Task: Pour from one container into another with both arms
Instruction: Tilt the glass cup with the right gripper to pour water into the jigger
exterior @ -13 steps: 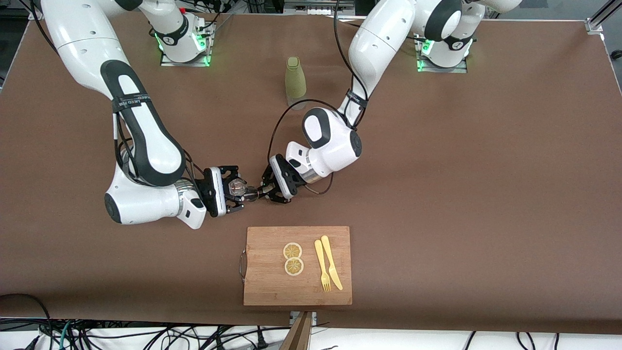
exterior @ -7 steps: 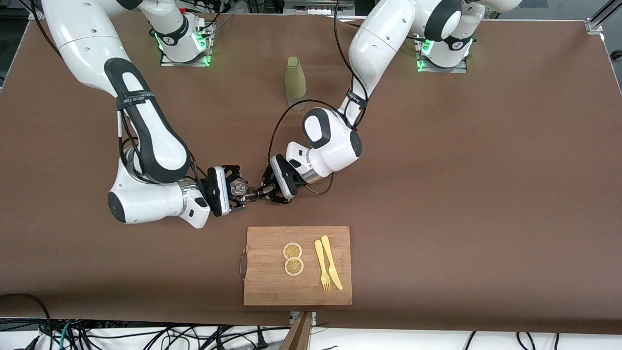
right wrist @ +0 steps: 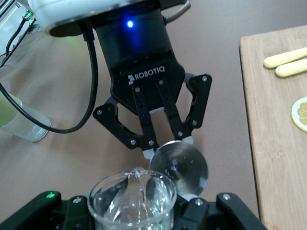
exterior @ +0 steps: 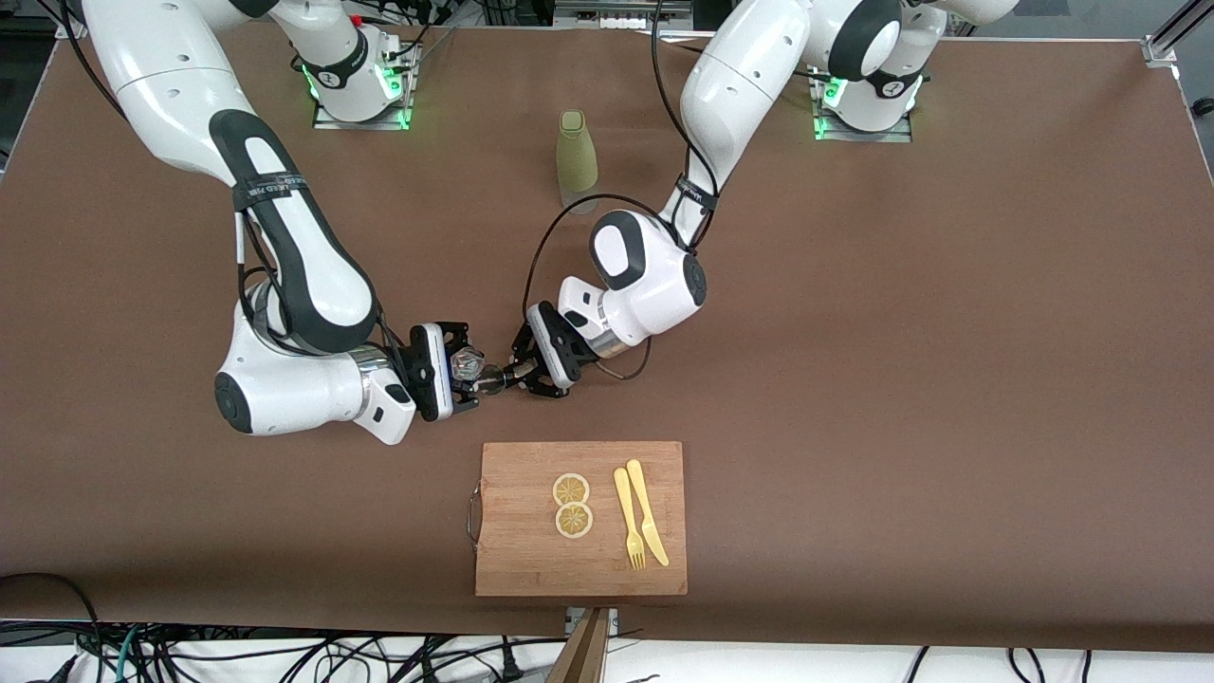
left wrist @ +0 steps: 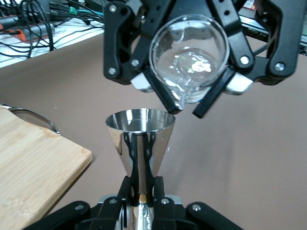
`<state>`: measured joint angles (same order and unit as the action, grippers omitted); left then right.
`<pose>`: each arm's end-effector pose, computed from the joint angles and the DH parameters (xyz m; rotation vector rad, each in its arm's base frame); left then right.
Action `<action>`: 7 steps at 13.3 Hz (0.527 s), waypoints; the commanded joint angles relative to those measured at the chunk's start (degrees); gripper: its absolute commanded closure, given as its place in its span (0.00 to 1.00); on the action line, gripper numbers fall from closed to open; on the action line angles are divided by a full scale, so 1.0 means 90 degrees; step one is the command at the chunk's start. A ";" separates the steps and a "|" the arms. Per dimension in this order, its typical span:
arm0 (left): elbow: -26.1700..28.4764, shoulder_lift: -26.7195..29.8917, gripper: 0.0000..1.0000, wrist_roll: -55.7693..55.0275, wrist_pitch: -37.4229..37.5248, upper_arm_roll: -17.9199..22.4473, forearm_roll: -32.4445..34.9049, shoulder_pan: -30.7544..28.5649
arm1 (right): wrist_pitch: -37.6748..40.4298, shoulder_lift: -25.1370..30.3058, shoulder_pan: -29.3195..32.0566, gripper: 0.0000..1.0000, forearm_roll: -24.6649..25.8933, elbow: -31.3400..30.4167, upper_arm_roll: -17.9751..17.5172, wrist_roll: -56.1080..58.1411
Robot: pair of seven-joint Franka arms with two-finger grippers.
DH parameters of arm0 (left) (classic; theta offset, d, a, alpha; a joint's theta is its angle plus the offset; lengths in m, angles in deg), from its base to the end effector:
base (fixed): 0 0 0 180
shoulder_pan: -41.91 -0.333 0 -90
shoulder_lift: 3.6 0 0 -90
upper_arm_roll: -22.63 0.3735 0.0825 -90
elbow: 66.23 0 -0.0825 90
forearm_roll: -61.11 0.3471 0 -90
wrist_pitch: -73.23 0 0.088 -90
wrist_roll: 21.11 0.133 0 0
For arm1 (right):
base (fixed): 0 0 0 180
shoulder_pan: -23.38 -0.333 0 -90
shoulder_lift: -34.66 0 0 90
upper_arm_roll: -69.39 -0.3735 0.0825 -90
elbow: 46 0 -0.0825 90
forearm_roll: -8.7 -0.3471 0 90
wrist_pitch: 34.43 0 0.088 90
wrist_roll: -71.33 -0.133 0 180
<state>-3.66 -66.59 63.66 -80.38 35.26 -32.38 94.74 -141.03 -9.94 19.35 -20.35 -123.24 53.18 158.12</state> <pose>0.5975 -0.5776 0.2158 2.0441 -1.1283 0.9031 0.6752 0.2470 0.3123 -1.7021 -1.7532 -0.2182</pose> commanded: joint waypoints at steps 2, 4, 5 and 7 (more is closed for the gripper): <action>-0.0184 -0.0081 1.00 0.0142 -0.0178 0.0042 -0.0188 0.0048 | 0.0009 0.0044 0.0038 0.79 0.0424 0.0174 -0.0221 -0.0375; -0.0165 -0.0071 1.00 0.0152 -0.0178 0.0042 -0.0198 0.0048 | 0.0009 0.0044 0.0038 0.79 0.0522 0.0174 -0.0231 -0.0512; -0.0155 -0.0071 1.00 0.0152 -0.0178 0.0042 -0.0189 0.0048 | 0.0009 0.0054 0.0038 0.80 0.0600 0.0184 -0.0260 -0.0619; -0.0068 -0.0003 1.00 0.0288 -0.0178 0.0033 -0.0208 0.0048 | 0.0019 0.0044 0.0038 0.80 0.0834 0.0184 -0.0357 -0.0815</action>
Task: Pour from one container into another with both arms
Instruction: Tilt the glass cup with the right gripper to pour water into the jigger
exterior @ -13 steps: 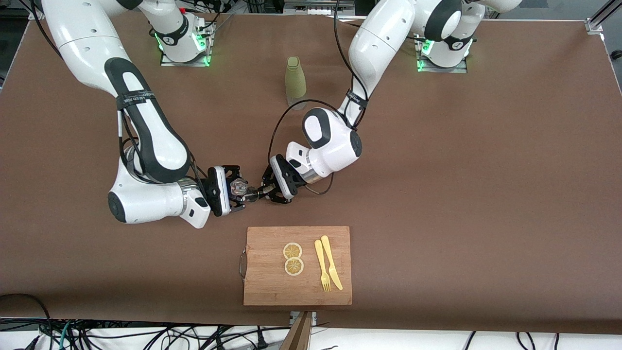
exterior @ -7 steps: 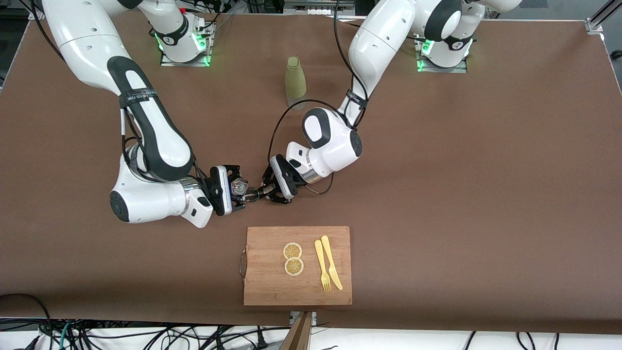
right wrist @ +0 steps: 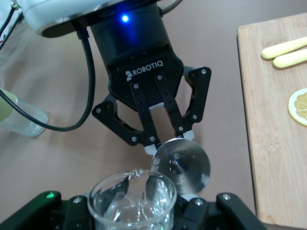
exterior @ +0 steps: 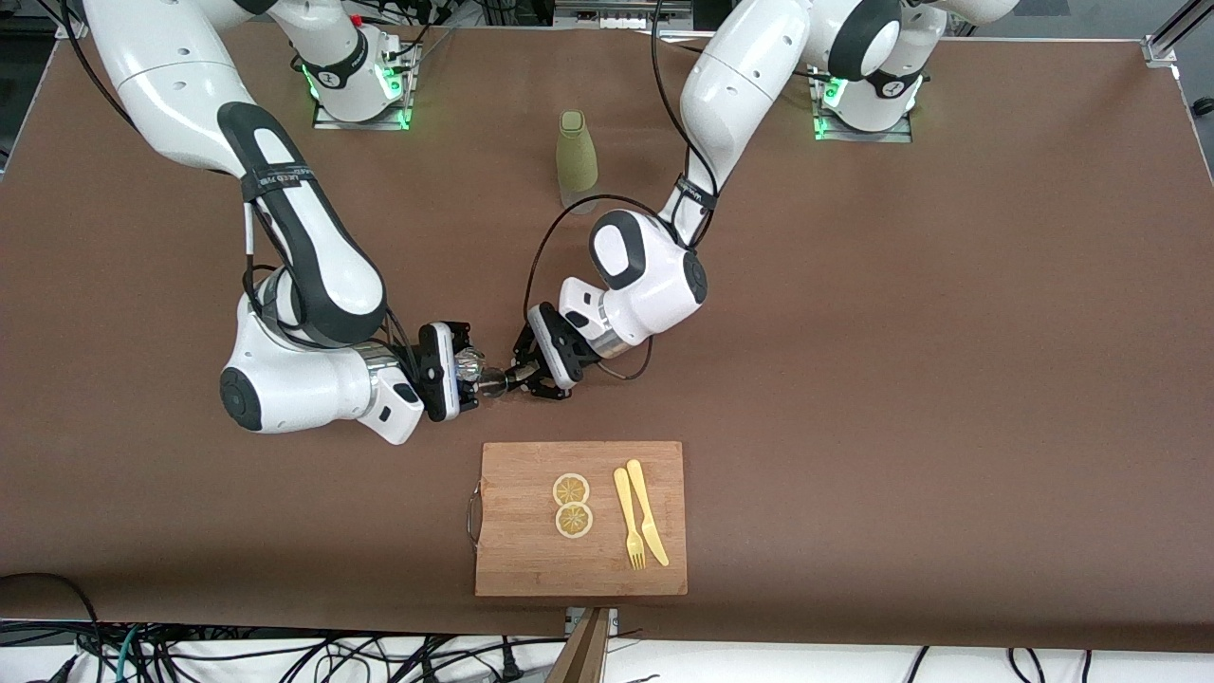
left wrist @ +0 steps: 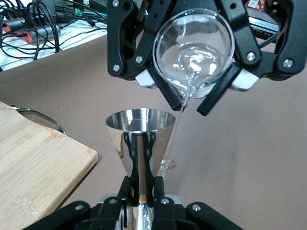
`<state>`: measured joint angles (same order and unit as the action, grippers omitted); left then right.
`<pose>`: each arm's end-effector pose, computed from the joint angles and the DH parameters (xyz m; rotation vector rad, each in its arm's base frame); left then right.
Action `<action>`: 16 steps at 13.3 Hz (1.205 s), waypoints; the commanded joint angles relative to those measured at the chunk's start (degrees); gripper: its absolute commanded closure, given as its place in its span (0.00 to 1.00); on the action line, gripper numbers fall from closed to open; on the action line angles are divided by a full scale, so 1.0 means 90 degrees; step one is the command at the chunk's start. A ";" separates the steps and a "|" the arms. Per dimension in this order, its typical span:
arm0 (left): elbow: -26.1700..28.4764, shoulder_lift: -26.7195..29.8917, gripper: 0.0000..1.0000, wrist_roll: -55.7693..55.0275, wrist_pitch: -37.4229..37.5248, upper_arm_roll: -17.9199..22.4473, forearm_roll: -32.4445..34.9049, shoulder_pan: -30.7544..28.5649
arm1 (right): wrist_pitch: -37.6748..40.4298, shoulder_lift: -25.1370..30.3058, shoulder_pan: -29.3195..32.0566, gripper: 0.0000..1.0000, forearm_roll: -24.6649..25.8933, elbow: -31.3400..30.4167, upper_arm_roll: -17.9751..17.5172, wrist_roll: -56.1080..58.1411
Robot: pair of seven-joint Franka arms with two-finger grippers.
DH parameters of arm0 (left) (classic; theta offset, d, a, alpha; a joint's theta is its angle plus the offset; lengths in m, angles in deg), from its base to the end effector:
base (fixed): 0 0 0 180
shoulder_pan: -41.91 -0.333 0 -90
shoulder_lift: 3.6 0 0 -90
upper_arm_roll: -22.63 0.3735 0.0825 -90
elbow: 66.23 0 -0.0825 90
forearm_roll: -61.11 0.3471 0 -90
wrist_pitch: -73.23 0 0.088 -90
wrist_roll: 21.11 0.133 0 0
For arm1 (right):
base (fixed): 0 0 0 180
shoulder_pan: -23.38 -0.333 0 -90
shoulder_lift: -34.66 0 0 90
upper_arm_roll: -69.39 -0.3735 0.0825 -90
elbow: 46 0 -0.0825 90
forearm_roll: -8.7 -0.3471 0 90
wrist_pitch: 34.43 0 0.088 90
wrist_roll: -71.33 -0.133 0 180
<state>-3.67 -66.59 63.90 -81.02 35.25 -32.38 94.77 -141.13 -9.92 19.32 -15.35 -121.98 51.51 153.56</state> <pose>0.5982 -0.5766 0.2163 2.0501 -1.1302 0.9140 0.6758 0.2541 0.3204 -1.7569 -1.7836 -0.1675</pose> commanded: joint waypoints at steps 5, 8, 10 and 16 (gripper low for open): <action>0.0080 0.0125 1.00 0.0525 -0.0127 -0.0104 -0.0257 0.0045 | 0.0030 0.0051 0.0089 0.80 0.0280 0.0072 -0.0172 -0.0328; 0.0304 0.0300 1.00 0.0633 -0.0264 -0.0221 -0.0267 0.0035 | 0.0040 0.0051 0.0090 0.80 0.0280 0.0150 -0.0153 -0.0328; 0.0344 0.0320 1.00 0.0731 -0.0264 -0.0250 -0.0276 0.0045 | 0.0069 0.0051 0.0099 0.80 0.0280 0.0150 -0.0153 -0.0328; 0.0354 0.0349 1.00 0.0741 -0.0264 -0.0250 -0.0276 0.0045 | 0.0060 0.0051 0.0090 0.80 0.0319 0.0150 -0.0153 -0.0338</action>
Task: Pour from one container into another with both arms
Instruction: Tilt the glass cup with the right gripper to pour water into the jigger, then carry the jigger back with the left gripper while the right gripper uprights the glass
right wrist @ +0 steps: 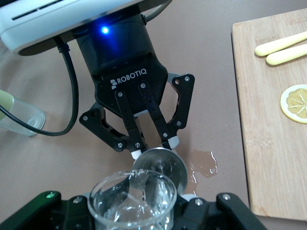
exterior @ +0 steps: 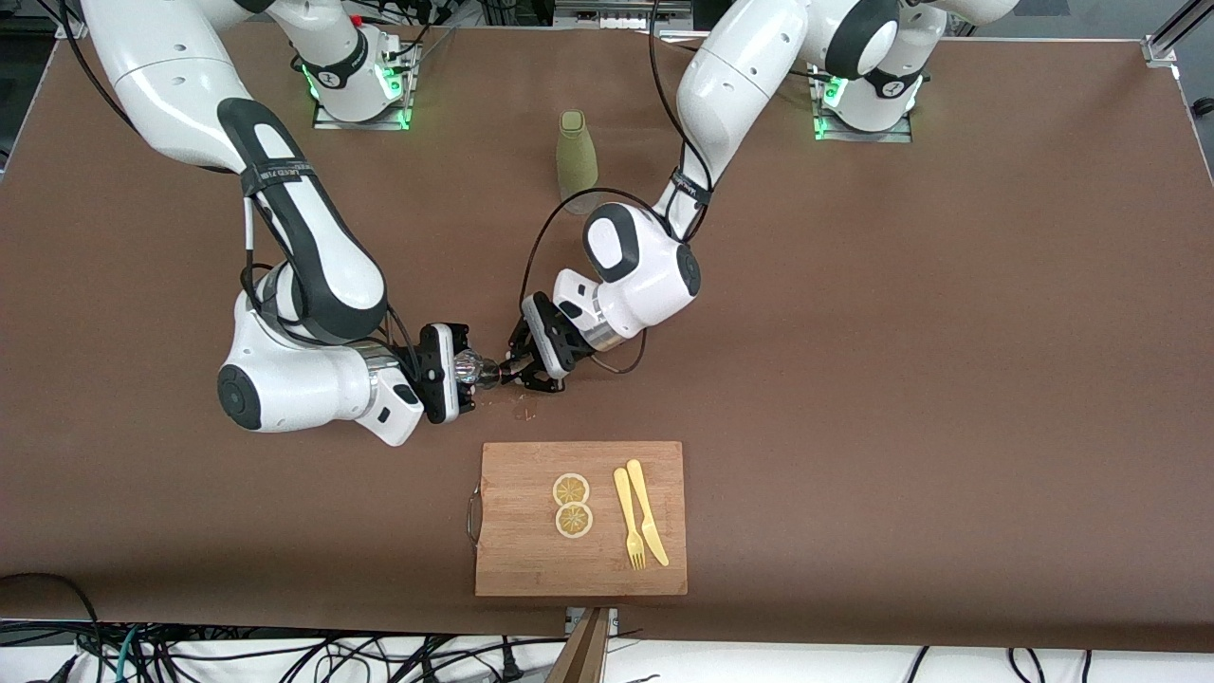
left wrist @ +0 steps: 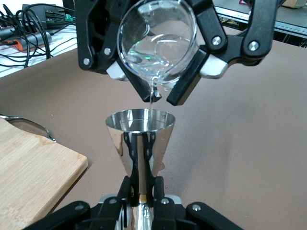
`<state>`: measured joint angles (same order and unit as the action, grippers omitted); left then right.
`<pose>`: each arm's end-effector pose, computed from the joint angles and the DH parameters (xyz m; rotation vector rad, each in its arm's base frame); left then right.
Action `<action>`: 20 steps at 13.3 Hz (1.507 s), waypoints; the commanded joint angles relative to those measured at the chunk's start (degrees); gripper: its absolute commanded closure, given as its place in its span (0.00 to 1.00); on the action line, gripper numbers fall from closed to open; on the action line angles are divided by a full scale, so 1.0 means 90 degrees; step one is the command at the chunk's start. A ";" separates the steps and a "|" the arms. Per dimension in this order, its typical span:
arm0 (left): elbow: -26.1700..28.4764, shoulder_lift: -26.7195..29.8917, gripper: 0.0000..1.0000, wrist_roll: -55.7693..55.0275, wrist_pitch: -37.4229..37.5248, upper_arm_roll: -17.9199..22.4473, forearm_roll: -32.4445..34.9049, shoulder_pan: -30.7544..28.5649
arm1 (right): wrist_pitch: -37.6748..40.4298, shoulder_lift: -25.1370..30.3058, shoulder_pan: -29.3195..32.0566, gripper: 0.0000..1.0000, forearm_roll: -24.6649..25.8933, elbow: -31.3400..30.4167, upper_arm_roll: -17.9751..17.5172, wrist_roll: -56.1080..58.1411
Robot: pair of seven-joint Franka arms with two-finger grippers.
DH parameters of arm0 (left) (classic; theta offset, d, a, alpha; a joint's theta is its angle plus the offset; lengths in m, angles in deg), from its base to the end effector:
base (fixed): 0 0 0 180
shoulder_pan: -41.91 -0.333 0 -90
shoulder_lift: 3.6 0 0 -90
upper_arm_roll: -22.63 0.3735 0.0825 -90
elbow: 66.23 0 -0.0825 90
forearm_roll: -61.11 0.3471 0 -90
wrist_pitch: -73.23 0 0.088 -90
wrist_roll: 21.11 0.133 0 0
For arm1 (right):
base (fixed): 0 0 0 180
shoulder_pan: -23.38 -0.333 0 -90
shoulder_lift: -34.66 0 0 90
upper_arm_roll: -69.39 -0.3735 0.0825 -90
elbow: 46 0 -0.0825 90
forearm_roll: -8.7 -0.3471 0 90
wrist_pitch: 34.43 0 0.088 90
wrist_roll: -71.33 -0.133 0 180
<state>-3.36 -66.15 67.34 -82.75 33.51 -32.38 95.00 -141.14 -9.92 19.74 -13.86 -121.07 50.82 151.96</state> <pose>0.5883 -0.5850 0.2178 2.0263 -1.1812 0.9437 0.6797 0.2525 0.3270 -1.7826 -1.7862 -0.1668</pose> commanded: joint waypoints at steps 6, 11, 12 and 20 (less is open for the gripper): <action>0.0319 0.0300 1.00 0.0348 -0.0071 -0.0067 -0.0276 0.0020 | 0.0012 0.0022 0.0063 0.78 0.0124 0.0040 -0.0056 0.0015; 0.0319 0.0300 1.00 0.0348 -0.0071 -0.0067 -0.0267 0.0010 | 0.0041 0.0032 0.0258 0.78 -0.0228 -0.0019 -0.0036 0.0454; 0.0319 0.0309 1.00 0.0348 -0.0061 -0.0057 -0.0267 -0.0019 | 0.0032 0.0022 0.0287 0.78 -0.0228 -0.0019 -0.0036 0.0474; 0.1147 0.1070 1.00 0.1498 0.0972 -0.0895 -0.0179 -0.1472 | 0.0070 0.0022 0.0873 0.78 -0.1476 -0.0419 0.0120 0.2317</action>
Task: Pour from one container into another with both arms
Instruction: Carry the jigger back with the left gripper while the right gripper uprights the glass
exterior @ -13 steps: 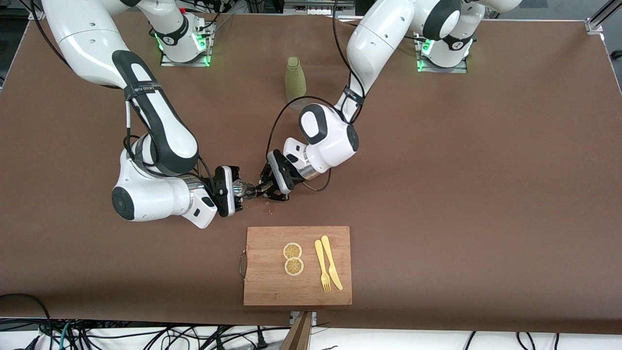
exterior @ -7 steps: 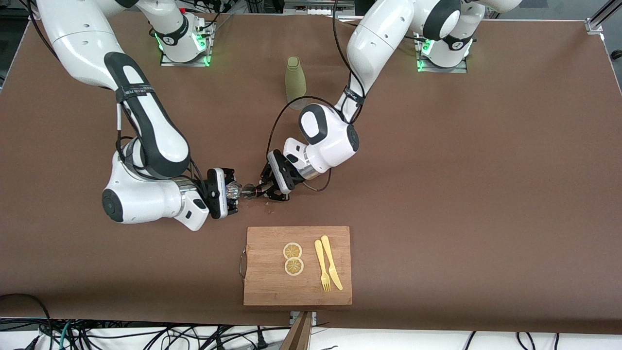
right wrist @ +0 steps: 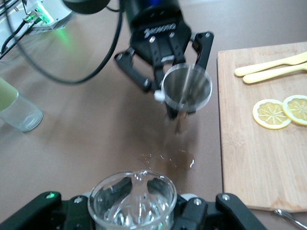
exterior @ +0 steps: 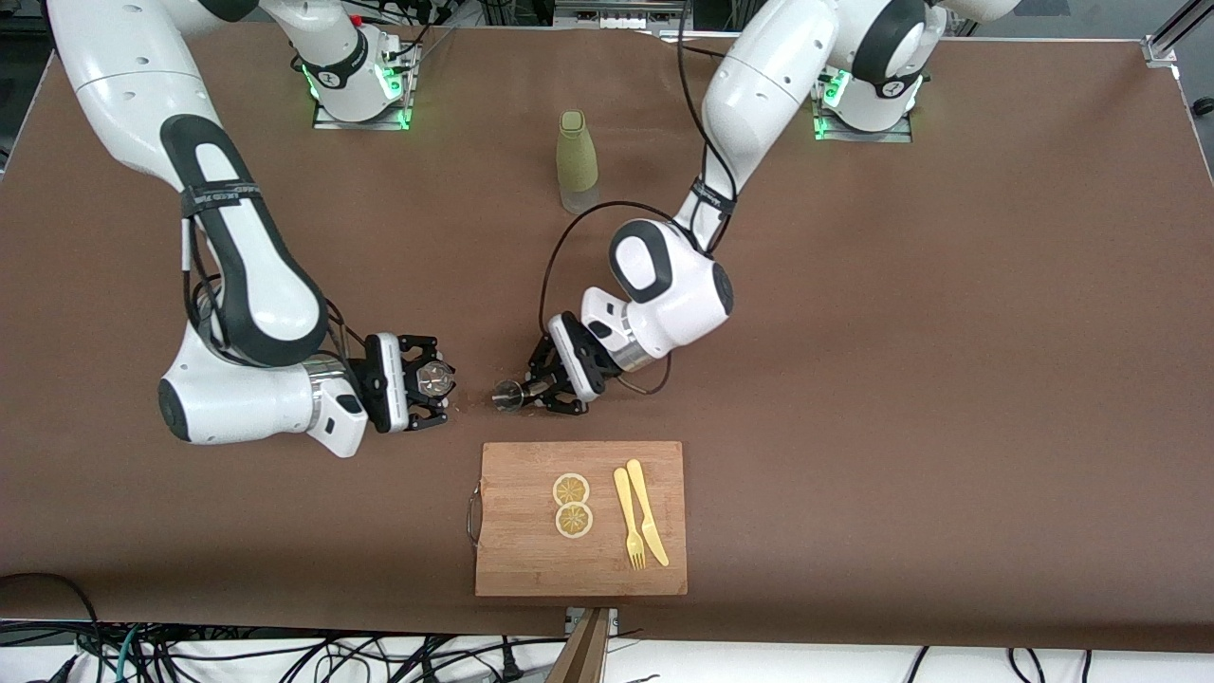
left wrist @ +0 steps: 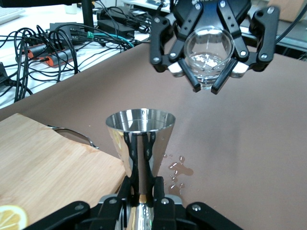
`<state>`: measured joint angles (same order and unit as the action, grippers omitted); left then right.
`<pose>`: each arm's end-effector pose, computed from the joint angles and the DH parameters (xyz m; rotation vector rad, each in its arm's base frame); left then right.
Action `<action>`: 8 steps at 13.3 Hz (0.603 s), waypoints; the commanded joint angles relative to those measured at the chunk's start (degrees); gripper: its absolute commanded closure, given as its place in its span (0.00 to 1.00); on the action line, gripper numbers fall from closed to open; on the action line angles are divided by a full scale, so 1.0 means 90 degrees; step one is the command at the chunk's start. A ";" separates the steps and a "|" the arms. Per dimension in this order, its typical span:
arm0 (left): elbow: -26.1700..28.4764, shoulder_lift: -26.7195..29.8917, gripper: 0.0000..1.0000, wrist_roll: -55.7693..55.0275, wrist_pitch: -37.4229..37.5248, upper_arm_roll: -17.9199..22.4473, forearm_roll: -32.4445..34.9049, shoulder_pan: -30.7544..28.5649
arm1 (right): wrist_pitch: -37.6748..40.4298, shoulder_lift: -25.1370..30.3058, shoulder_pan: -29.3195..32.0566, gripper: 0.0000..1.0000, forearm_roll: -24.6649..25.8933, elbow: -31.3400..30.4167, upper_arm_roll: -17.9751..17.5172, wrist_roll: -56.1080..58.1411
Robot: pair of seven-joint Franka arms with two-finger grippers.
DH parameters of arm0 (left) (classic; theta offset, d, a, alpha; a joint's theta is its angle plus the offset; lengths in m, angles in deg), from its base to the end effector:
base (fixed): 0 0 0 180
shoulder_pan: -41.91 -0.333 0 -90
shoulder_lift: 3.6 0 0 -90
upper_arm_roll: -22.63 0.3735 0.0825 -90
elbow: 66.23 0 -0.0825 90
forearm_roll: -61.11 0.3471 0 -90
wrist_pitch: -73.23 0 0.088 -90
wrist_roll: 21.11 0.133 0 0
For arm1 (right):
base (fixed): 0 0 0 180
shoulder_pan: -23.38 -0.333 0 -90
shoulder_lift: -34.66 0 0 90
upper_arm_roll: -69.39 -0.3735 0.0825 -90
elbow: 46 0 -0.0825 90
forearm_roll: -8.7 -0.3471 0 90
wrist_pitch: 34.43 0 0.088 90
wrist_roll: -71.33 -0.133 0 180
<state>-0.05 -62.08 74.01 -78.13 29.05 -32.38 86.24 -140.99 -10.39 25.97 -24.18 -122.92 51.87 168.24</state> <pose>0.6372 -0.5237 0.2414 1.9735 -1.1554 0.9768 0.6984 0.1843 0.3166 -1.6255 -1.7574 -0.3992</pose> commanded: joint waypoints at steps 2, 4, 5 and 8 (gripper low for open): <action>0.1200 0.0881 1.00 0.1255 0.1150 -0.0624 -0.0179 -0.1065 | 0.0063 0.0074 0.0482 0.78 -0.0710 -0.0456 0.0013 0.1114; 0.1658 0.1135 1.00 0.1851 0.2077 -0.0645 -0.0179 -0.1544 | 0.0083 0.0074 0.0756 0.78 -0.0936 -0.0632 0.0013 0.1661; 0.1883 0.1243 1.00 0.2192 0.2575 -0.0645 -0.0159 -0.1778 | 0.0112 0.0084 0.0912 0.78 -0.1014 -0.0710 0.0013 0.1905; 0.2382 0.1380 1.00 0.3160 0.4176 -0.0645 0.0316 -0.2618 | 0.0277 0.0113 0.1089 0.77 -0.1539 -0.1090 0.0392 0.2744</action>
<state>15.13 -53.52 96.03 -47.13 24.71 -31.81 67.10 -139.83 -10.81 34.89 -33.93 -129.27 53.64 187.79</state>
